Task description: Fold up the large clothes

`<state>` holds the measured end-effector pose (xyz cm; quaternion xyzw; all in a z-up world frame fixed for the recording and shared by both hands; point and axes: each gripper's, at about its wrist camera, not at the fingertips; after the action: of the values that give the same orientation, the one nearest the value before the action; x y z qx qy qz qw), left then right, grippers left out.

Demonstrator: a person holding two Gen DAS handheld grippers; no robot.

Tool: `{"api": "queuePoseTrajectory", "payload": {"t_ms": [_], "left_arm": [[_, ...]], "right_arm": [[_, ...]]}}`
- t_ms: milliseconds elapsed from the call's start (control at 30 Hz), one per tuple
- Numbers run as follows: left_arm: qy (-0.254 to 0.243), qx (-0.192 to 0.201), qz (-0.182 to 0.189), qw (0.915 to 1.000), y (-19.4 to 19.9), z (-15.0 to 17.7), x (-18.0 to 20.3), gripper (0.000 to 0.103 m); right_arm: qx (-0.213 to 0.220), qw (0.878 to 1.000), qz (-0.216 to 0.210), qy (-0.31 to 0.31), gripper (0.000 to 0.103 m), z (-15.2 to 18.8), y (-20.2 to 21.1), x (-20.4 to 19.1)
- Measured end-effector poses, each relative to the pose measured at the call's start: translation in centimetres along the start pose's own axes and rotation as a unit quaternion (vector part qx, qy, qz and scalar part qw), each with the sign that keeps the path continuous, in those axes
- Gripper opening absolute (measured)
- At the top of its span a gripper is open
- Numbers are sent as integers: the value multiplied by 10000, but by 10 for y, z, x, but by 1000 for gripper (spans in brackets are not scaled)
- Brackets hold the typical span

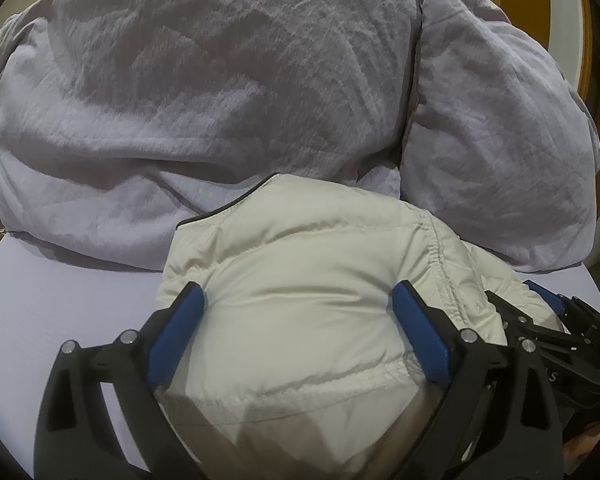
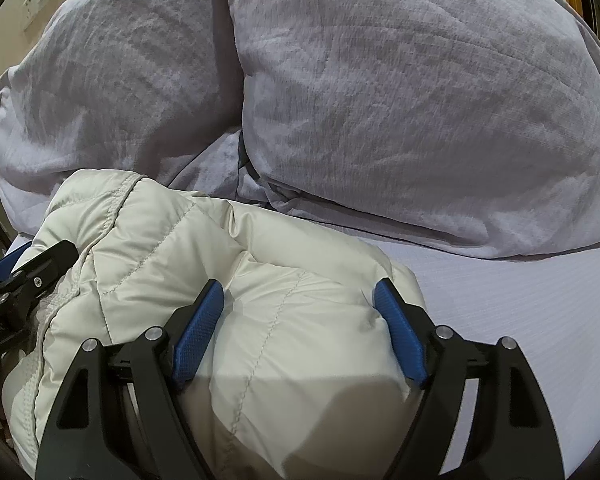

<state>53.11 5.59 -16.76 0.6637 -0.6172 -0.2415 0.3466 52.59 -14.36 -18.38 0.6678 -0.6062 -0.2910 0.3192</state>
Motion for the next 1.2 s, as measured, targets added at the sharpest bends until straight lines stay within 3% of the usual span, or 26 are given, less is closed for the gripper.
{"api": "queuePoseTrajectory", "payload": {"t_ms": [200,367,633,933,1200], "left_arm": [[232,-190,94,9995,38,7,-14,96],[190,-193,176,9995,98,39,-28,97],[337,53,439,9985,197,105,-35,98],[403,-17,488,9980,241,162,-26,99],[243,39,436,9987,261,190,-21,100]], "right_arm": [[-50,9999,105,63,91,8,50,2],[99,9997,-11,222,101,38,116,2],[-19,9989,-405,235,102,102,190,2],[-53,9978,-637,194,102,164,242,-6],[-47,9981,-608,-118,102,186,253,0]]}}
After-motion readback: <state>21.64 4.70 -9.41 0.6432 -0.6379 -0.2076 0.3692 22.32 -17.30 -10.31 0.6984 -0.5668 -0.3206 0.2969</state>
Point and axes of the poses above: each gripper's, at about its wrist camera, not at the fingertips, and y roughly against the way its jaws point, x to its right, z to its underside, and after that the axes turned 7 degrees about -x, right-handed
